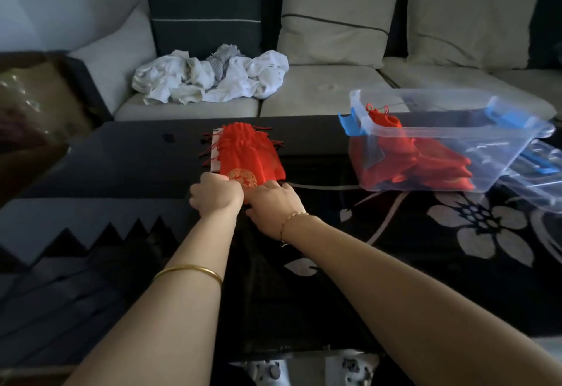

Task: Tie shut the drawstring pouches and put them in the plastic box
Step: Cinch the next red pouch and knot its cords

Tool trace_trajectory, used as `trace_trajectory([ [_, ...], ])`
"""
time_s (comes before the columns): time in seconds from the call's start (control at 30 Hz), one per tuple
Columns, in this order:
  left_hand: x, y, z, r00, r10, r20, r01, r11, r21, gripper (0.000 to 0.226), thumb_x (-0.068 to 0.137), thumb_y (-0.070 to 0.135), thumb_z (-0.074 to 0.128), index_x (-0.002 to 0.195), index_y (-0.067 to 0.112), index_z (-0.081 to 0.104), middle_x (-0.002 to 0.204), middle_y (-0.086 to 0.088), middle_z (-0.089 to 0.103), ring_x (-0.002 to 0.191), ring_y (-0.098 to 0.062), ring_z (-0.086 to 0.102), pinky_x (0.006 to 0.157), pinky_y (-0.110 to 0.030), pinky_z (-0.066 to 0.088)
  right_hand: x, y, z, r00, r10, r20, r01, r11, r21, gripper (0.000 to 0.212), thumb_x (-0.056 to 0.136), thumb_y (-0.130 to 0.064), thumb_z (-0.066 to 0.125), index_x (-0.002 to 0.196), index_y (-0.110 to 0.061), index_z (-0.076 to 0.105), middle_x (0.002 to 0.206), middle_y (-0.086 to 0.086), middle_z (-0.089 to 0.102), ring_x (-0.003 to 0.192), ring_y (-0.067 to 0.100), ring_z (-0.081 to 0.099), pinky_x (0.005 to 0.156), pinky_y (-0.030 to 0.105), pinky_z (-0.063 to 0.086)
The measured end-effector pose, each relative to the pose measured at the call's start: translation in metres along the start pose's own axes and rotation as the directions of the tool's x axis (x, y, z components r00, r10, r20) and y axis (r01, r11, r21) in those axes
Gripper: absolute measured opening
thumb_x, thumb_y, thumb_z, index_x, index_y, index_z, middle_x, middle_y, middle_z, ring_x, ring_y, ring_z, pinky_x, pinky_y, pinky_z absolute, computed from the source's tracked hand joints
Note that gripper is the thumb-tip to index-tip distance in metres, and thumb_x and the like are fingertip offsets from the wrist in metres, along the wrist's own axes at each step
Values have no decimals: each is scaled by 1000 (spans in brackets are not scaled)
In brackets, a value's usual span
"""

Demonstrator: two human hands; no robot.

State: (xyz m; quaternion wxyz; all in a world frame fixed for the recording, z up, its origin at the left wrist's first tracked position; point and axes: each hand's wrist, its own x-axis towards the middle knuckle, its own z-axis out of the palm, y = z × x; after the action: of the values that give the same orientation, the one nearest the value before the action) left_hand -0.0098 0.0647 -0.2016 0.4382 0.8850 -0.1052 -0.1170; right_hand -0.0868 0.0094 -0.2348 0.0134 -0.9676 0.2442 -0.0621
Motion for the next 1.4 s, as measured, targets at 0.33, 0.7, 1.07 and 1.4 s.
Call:
trace_trajectory([
  [0.33,-23,-6,18,941,237,243,-307,898,316,43,89,26,61,124,3,50,132,-19,40,120,-38,43,93,-43,43,-80,35,-34,975,-8,220,-67,941,333,18,82,-25,55,74,-12,65,83,1,62,80,20,57,74,34,49],
  [0.7,-63,7,33,790,359,497,-494,853,170,18,85,14,65,72,12,53,87,-13,63,88,-30,61,76,-35,46,-123,71,-56,955,139,264,-269,781,563,13,82,-10,55,84,-4,67,77,9,67,70,21,65,64,28,53],
  [1.07,-88,35,11,583,608,539,-597,771,-223,13,89,5,60,84,12,50,77,-5,60,71,-16,59,67,-26,51,-136,131,-71,889,420,184,-375,433,820,50,90,9,30,133,-13,45,131,7,50,64,21,63,44,22,48],
  [1.4,-95,42,11,591,638,493,-612,753,-242,7,88,8,61,92,7,55,80,-4,62,71,-14,60,69,-24,53,-149,139,-77,875,422,235,-352,224,909,24,99,-14,39,82,-13,56,73,4,62,52,9,57,45,18,39],
])
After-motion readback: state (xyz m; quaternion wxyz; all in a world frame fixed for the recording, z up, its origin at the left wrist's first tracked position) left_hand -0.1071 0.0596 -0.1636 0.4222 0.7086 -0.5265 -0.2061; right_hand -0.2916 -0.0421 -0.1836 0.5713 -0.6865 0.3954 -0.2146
